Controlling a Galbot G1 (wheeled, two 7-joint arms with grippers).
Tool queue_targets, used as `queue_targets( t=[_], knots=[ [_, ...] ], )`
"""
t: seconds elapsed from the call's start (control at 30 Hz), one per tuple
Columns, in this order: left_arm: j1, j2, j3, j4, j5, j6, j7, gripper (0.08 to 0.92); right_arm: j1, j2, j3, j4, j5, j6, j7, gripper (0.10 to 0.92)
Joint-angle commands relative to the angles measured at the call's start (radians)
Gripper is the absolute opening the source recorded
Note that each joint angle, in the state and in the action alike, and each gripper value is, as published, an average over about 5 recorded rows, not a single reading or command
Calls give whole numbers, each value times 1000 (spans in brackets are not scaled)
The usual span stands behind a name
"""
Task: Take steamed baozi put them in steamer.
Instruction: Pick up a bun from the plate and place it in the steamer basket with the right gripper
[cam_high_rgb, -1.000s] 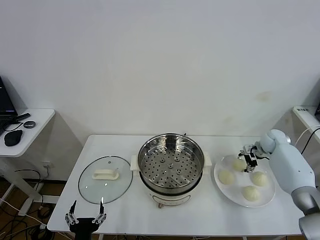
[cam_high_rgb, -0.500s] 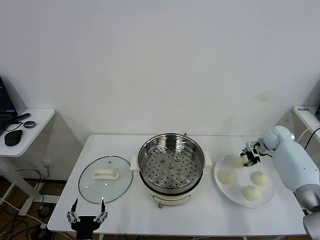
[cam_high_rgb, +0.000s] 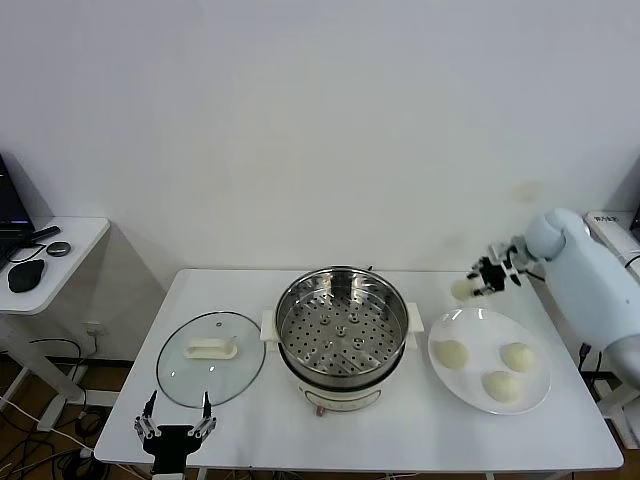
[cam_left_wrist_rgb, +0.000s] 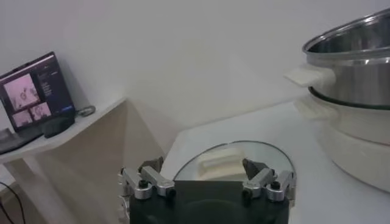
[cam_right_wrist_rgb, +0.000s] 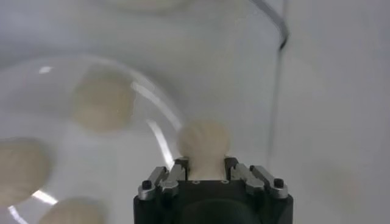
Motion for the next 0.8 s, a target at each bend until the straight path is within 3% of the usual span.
queue_targets(
  t=[0.03, 0.17, 0.27, 0.47, 0.63, 0.8],
  knots=[
    [-5, -1, 1, 1, 0, 0, -2, 823, 323, 110, -266, -43, 345, 249, -88, 390],
    [-2, -3, 0, -6, -1, 0, -4, 823, 421, 237, -328, -124, 374, 489, -114, 392],
    [0, -3, -5, -12, -3, -1, -9, 823, 453, 291, -375, -90, 353, 560, -129, 397],
    [6, -3, -11, -8, -10, -1, -31, 823, 434, 345, -474, 33, 303, 564, -137, 399],
    [10, -4, -9, -13, -15, -1, -36, 823, 393, 397, -504, 28, 178, 564, -129, 399],
    [9, -5, -10, -18, -22, 0, -35, 823, 353, 424, -532, 38, 150, 564, -127, 399]
  ],
)
